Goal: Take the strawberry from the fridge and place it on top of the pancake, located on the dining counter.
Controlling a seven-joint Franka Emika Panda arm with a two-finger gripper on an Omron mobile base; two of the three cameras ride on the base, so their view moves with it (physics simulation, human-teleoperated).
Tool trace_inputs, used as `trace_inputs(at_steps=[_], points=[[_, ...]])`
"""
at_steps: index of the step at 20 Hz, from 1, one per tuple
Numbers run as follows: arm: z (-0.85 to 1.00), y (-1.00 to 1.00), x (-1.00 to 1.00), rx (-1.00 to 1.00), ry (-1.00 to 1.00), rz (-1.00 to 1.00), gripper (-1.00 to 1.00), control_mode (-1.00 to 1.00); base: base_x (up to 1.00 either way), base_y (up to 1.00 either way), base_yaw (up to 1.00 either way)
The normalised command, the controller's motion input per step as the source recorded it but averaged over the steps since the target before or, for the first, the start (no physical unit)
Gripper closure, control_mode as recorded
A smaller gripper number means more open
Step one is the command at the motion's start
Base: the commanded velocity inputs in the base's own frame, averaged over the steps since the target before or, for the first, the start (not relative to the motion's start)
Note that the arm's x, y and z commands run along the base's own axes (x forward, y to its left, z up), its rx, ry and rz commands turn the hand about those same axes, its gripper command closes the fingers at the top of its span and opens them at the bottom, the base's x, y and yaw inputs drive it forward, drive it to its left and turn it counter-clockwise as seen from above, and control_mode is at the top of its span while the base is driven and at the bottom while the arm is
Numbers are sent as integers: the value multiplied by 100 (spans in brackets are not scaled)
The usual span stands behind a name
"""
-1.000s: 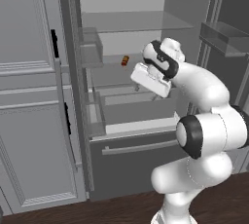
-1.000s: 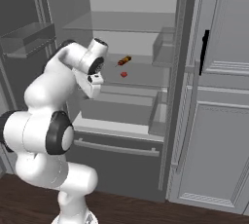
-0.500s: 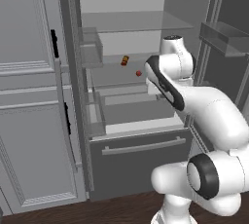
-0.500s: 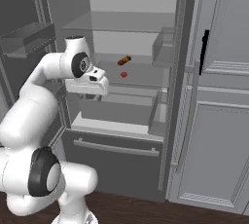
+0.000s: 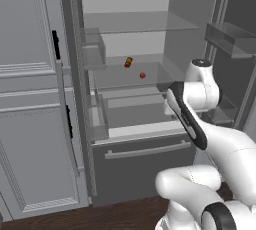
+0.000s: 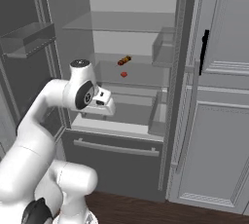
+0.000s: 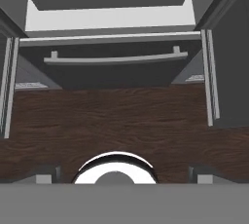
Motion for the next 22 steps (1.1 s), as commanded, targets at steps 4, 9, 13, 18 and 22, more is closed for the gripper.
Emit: trace_inputs(at_steps=[4, 9, 13, 18, 22], points=[[-3, 11, -8, -3, 0, -3, -100, -100, 0, 0, 0], [-11, 21, 0, -1, -2, -10, -100, -100, 0, 0, 0], [-27, 32, -4, 0, 0, 2, -100, -100, 0, 0, 0], [-33, 6, -17, 1, -4, 1, -100, -100, 0, 0, 0], [-43, 0, -36, 0, -14, 0, -100, -100, 0, 0, 0]])
